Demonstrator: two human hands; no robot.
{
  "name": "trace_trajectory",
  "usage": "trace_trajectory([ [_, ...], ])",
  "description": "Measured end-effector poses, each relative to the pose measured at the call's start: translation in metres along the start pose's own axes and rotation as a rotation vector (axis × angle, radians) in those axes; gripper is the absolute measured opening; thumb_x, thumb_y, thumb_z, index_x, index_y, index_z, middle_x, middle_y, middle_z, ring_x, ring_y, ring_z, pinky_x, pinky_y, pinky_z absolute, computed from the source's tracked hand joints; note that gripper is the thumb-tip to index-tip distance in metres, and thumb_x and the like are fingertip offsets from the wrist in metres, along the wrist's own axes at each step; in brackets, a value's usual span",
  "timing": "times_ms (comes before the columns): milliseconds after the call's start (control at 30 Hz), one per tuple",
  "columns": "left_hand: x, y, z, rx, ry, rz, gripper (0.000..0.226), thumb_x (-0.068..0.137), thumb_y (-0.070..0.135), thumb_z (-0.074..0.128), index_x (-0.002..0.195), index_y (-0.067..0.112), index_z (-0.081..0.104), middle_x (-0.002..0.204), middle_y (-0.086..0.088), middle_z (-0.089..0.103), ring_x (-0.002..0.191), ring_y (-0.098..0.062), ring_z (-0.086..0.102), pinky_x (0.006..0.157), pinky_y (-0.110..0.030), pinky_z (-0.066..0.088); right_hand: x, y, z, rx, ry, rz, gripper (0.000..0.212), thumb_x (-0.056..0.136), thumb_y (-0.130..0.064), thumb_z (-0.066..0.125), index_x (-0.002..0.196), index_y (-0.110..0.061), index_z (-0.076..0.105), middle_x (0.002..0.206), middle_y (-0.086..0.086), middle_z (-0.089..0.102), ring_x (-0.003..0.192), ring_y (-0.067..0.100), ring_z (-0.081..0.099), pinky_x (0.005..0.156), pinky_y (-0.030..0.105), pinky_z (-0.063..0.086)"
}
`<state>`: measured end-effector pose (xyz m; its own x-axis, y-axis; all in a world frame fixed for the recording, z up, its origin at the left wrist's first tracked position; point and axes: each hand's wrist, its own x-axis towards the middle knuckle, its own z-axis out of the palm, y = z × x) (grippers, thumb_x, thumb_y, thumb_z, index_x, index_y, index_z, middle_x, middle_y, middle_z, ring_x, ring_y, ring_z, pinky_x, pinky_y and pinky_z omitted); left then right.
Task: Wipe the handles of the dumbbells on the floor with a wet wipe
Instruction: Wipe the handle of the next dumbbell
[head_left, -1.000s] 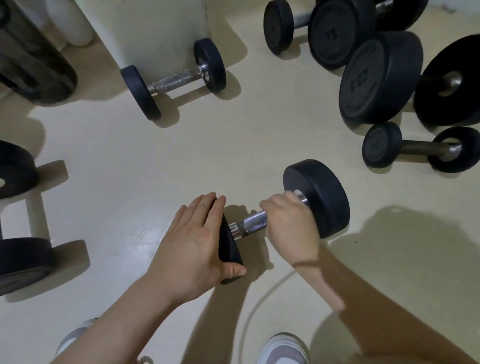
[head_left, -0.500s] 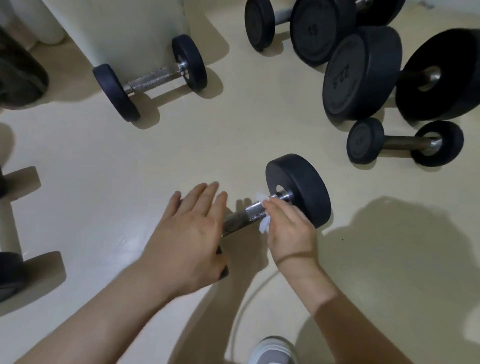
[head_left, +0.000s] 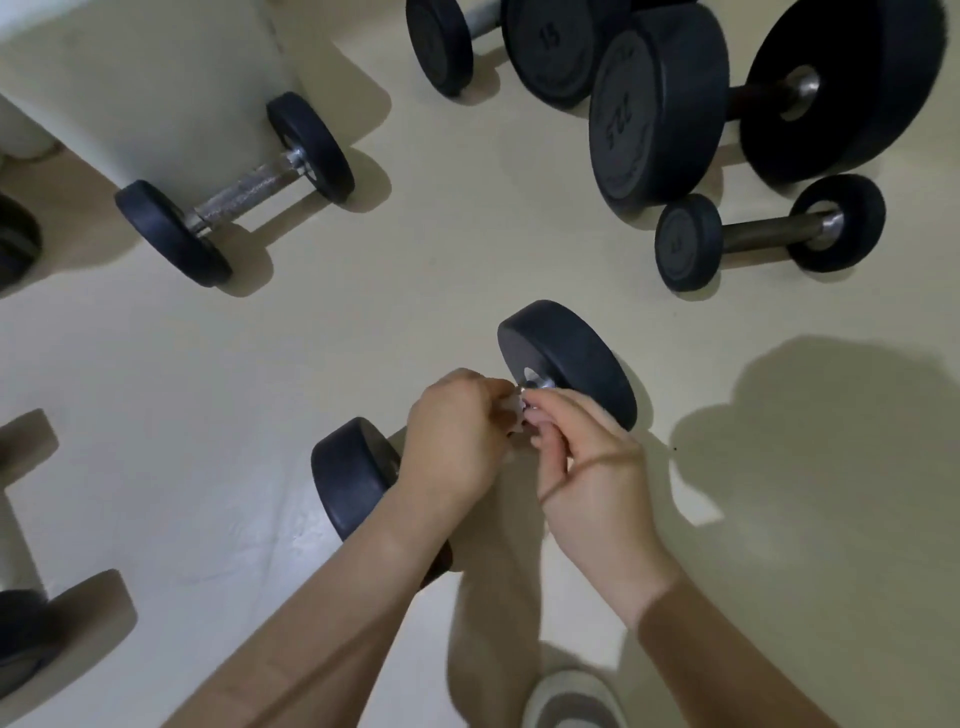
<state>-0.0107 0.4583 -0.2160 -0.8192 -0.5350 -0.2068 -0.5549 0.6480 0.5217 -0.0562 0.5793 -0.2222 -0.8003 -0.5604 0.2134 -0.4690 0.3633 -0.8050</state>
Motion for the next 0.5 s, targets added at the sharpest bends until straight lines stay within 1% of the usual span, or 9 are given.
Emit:
trace_trajectory([
  [67, 0.006, 0.001, 0.006, 0.007, 0.032, -0.006, 0.013, 0.085, 0.02, 0.057, 0.075, 0.019, 0.065, 0.075, 0.001, 0.057, 0.073, -0.022, 0.054, 0.06, -0.032, 0.039, 0.008, 0.008, -0.021, -0.151, 0.077, -0.039, 0.029, 0.088, -0.016, 0.051, 0.112, -0.011, 0.068, 0.108, 0.002, 0.062, 0.089, 0.012, 0.06, 0.081, 0.021, 0.049],
  [100, 0.007, 0.004, 0.01, 0.002, 0.061, 0.001, 0.017, 0.086, 0.019, 0.057, 0.069, 0.019, 0.06, 0.071, 0.001, 0.055, 0.07, -0.023, 0.053, 0.058, -0.033, 0.038, 0.013, 0.013, -0.027, -0.19, 0.087, 0.006, 0.033, 0.087, -0.023, 0.056, 0.117, -0.014, 0.066, 0.111, -0.001, 0.056, 0.088, 0.013, 0.058, 0.08, 0.023, 0.048],
  [133, 0.007, 0.007, 0.014, -0.009, 0.096, -0.01, 0.022, 0.087, 0.019, 0.056, 0.065, 0.019, 0.054, 0.066, 0.001, 0.054, 0.068, -0.024, 0.053, 0.056, -0.034, 0.038, 0.017, 0.018, -0.031, -0.18, 0.065, 0.07, 0.039, 0.085, -0.027, 0.06, 0.122, -0.016, 0.063, 0.112, -0.006, 0.049, 0.086, 0.012, 0.055, 0.079, 0.025, 0.048],
  [200, 0.004, 0.017, 0.02, -0.068, 0.155, -0.063, 0.019, 0.088, 0.02, 0.054, 0.07, 0.018, 0.059, 0.068, 0.002, 0.06, 0.069, -0.023, 0.056, 0.059, -0.035, 0.042, 0.023, 0.027, -0.031, -0.11, 0.023, 0.121, 0.045, 0.082, -0.03, 0.065, 0.126, -0.019, 0.061, 0.111, -0.009, 0.041, 0.078, 0.001, 0.048, 0.074, 0.025, 0.047],
  [267, 0.0, 0.023, 0.02, -0.135, 0.174, -0.118, 0.01, 0.088, 0.022, 0.055, 0.083, 0.023, 0.063, 0.074, 0.009, 0.065, 0.069, -0.016, 0.055, 0.06, -0.028, 0.038, 0.029, 0.03, -0.028, -0.075, 0.024, 0.094, 0.044, 0.081, -0.028, 0.068, 0.123, -0.02, 0.063, 0.109, -0.008, 0.043, 0.078, -0.003, 0.046, 0.07, 0.019, 0.044],
  [333, -0.001, 0.019, 0.016, -0.083, 0.17, -0.106, 0.008, 0.088, 0.028, 0.057, 0.093, 0.024, 0.062, 0.075, 0.007, 0.064, 0.067, -0.018, 0.052, 0.058, -0.028, 0.03, 0.037, 0.032, -0.024, -0.031, 0.042, 0.065, 0.042, 0.079, -0.027, 0.071, 0.12, -0.018, 0.066, 0.108, -0.004, 0.047, 0.079, -0.005, 0.046, 0.069, 0.012, 0.041],
  [367, 0.0, 0.014, 0.014, -0.023, 0.169, -0.088, 0.011, 0.089, 0.032, 0.058, 0.092, 0.024, 0.064, 0.074, 0.003, 0.065, 0.067, -0.023, 0.054, 0.059, -0.03, 0.032, 0.042, 0.032, -0.022, -0.014, 0.054, 0.053, 0.041, 0.078, -0.026, 0.072, 0.118, -0.016, 0.067, 0.107, -0.001, 0.049, 0.079, -0.005, 0.046, 0.069, 0.009, 0.039],
  [433, 0.006, 0.005, 0.012, 0.033, 0.216, -0.043, 0.02, 0.09, 0.036, 0.058, 0.08, 0.025, 0.07, 0.071, -0.001, 0.066, 0.069, -0.025, 0.053, 0.062, -0.03, 0.036, 0.05, 0.03, -0.019, -0.017, 0.065, 0.035, 0.041, 0.076, -0.024, 0.072, 0.115, -0.014, 0.069, 0.105, 0.005, 0.052, 0.076, -0.003, 0.044, 0.07, 0.004, 0.036],
  [500, 0.014, 0.001, 0.017, 0.041, 0.321, 0.008, 0.02, 0.088, 0.028, 0.061, 0.073, 0.023, 0.074, 0.074, 0.0, 0.063, 0.072, -0.021, 0.045, 0.063, -0.025, 0.031, 0.058, 0.026, -0.016, -0.049, 0.036, 0.003, 0.039, 0.075, -0.021, 0.07, 0.112, -0.011, 0.07, 0.106, 0.008, 0.055, 0.075, -0.001, 0.04, 0.073, 0.0, 0.033],
])
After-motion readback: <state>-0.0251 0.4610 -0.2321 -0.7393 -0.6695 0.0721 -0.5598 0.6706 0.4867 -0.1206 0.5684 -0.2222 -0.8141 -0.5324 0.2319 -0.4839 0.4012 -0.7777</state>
